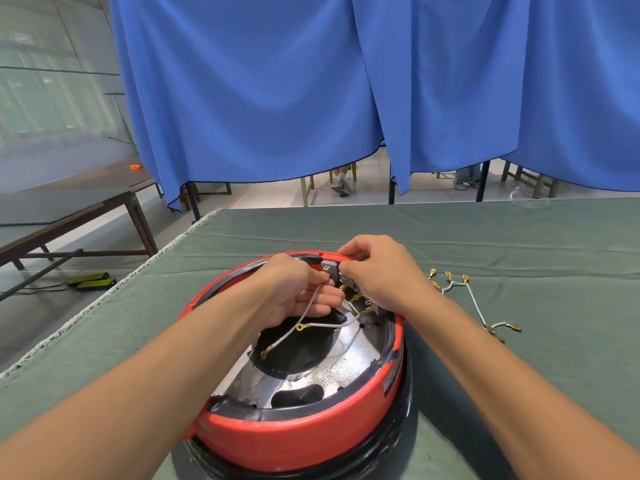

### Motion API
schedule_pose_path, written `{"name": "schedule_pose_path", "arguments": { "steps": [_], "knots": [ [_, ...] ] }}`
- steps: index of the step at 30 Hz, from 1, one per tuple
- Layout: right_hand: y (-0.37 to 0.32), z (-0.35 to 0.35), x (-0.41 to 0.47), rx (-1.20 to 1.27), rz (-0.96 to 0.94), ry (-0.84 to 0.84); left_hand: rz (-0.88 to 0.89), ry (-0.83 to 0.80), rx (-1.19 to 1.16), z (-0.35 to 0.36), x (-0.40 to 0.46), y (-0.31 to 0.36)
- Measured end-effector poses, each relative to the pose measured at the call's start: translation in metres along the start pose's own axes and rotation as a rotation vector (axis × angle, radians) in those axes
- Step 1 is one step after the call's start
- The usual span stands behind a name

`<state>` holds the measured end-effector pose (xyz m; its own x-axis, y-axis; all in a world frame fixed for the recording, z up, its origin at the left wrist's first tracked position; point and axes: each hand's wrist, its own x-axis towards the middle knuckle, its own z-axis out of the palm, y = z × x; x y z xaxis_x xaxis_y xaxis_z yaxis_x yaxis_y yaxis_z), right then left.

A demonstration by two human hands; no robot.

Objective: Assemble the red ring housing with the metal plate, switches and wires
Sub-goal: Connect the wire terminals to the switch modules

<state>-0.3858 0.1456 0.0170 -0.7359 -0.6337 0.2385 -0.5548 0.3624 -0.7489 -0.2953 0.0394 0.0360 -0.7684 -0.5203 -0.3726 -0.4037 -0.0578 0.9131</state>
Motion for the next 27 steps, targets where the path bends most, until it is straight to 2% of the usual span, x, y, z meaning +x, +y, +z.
{"name": "schedule_pose_path", "arguments": {
  "steps": [13, 21, 27],
  "knots": [
    [0.001, 0.000, 0.002, 0.001, -0.014, -0.009, -0.004, -0.038, -0.017, -0.002, 0.002, 0.000],
    [-0.001, -0.001, 0.001, -0.010, -0.011, -0.005, 0.014, 0.005, -0.042, 0.001, 0.003, 0.001],
    [-0.001, 0.000, 0.002, 0.063, 0.036, -0.043, -0.086, -0.079, -0.079, -0.007, 0.002, 0.001]
  ]
}}
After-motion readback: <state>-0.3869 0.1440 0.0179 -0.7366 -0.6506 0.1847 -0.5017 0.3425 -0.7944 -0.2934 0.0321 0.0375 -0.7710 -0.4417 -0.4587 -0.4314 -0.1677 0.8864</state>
